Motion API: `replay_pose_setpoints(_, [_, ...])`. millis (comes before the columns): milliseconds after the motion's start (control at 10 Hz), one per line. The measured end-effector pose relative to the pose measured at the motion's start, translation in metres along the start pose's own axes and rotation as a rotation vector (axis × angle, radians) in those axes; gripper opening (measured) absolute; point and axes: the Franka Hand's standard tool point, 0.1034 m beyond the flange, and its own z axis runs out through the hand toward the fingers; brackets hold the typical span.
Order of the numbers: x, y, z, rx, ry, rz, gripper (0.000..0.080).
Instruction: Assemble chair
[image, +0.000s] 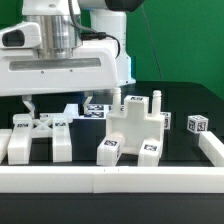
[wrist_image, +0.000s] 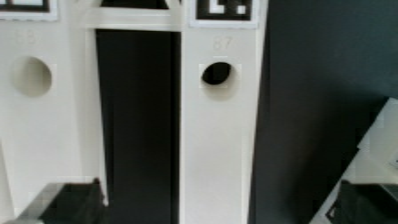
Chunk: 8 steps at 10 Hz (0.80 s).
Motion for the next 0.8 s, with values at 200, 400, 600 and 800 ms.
replay_pose_setpoints(200, [-0.004, 0.006, 0.002, -0.001, -0.004, -0.018, 0.0648])
replay_pose_setpoints(400, [-0.007, 0.014, 0.002, -0.002, -0.003, -0.02, 0.0648])
replay_pose_setpoints(600, [-0.008, 0.017, 0.007, -0.011, -0.002, -0.019, 0.0648])
replay_pose_setpoints(800, [-0.011, 0.015, 0.015, -0.01, -0.014, -0.02, 0.0648])
